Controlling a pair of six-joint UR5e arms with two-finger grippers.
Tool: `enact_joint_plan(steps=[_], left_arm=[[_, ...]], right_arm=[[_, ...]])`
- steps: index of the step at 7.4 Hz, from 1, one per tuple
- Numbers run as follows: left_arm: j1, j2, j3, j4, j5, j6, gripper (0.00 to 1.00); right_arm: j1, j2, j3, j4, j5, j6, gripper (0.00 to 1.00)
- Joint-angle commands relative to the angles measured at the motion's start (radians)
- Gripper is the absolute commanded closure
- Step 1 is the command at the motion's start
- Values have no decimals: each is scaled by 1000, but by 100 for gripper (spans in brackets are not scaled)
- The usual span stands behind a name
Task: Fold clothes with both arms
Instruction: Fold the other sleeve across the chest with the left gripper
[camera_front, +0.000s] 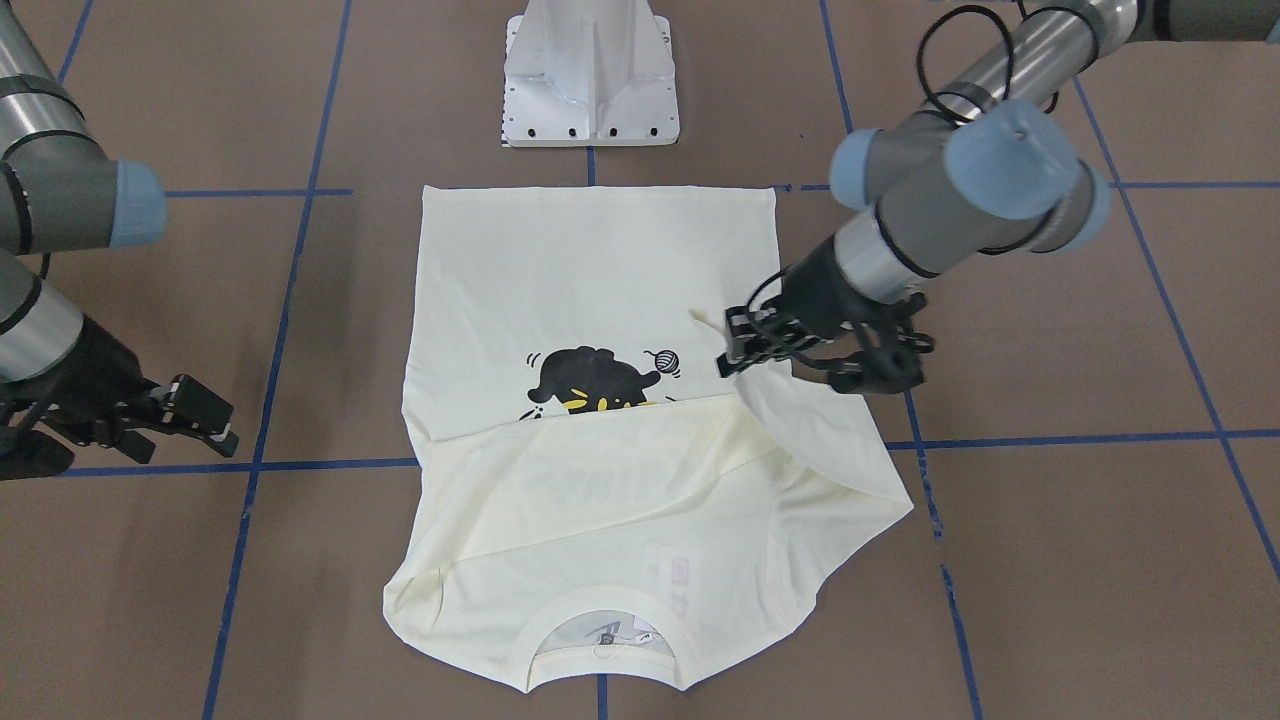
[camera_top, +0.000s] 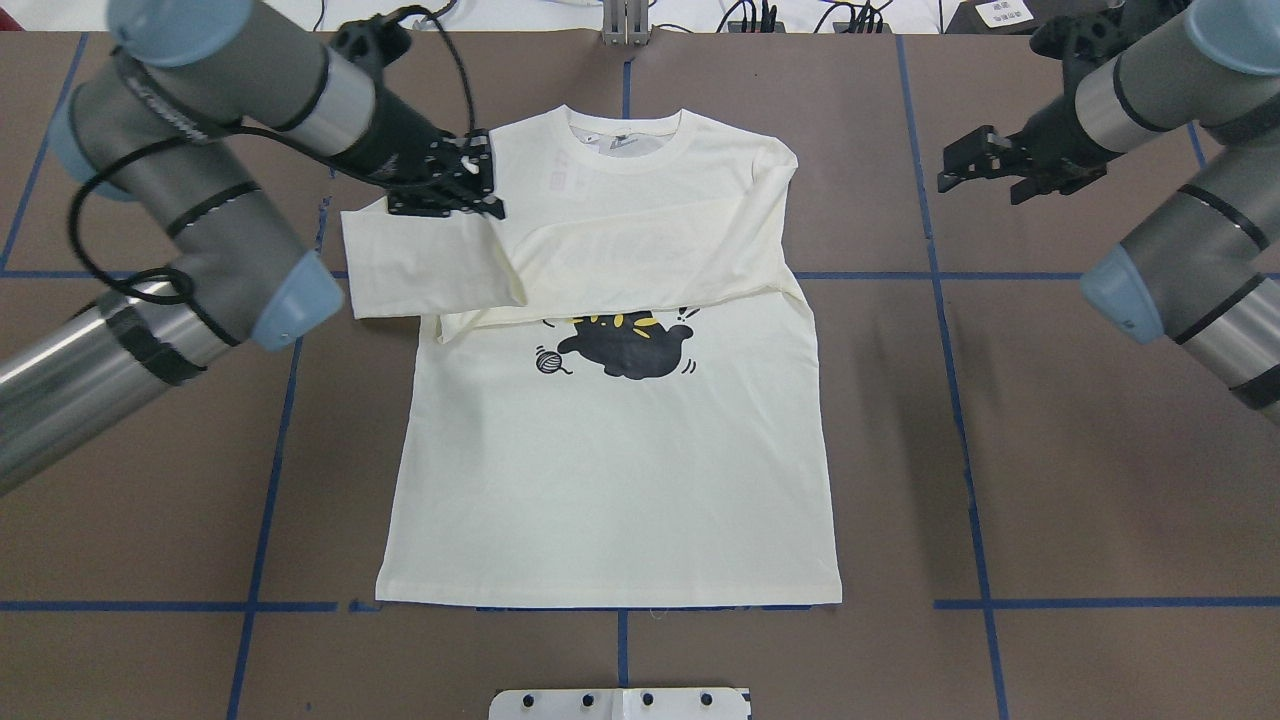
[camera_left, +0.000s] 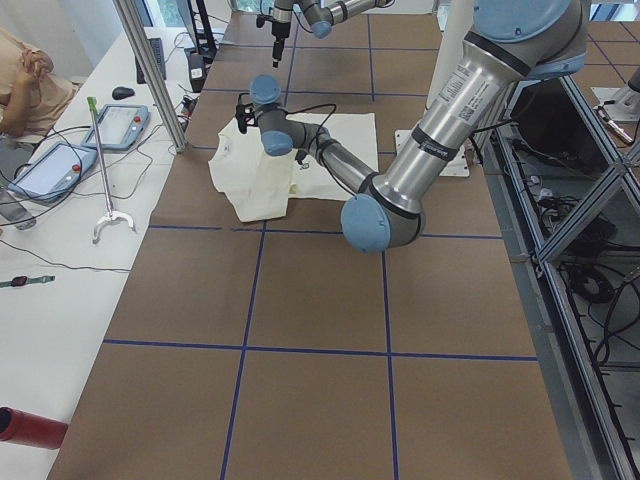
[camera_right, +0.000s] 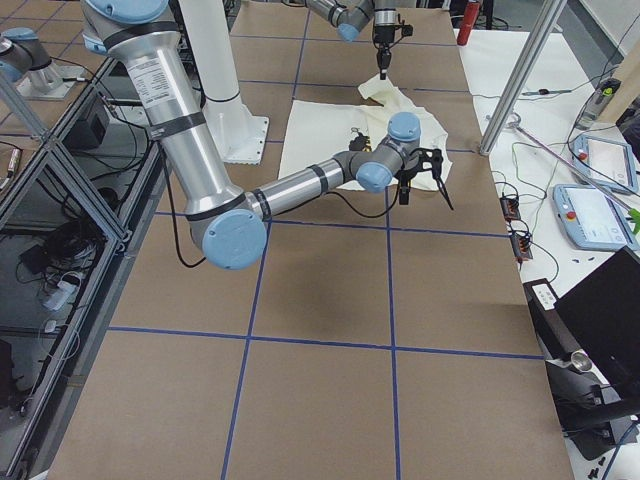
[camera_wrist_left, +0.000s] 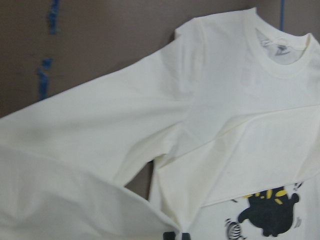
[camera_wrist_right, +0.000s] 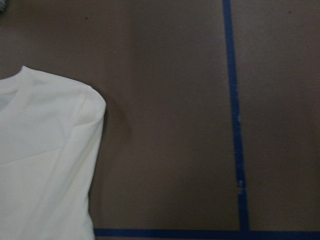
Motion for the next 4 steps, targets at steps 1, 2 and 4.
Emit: enact_joint_plan(steps=[1,2,4], left_arm=[[145,-377,333,38,184,-81,100],[222,-432,374,23,301,-90,100],[267,-428,413,-11,361,-87,35]], right_arm=[[60,-60,-2,8,26,-93,0],[65,-78,-2,24,47,-92,0],[63,-88,-9,40,46,-83,0]])
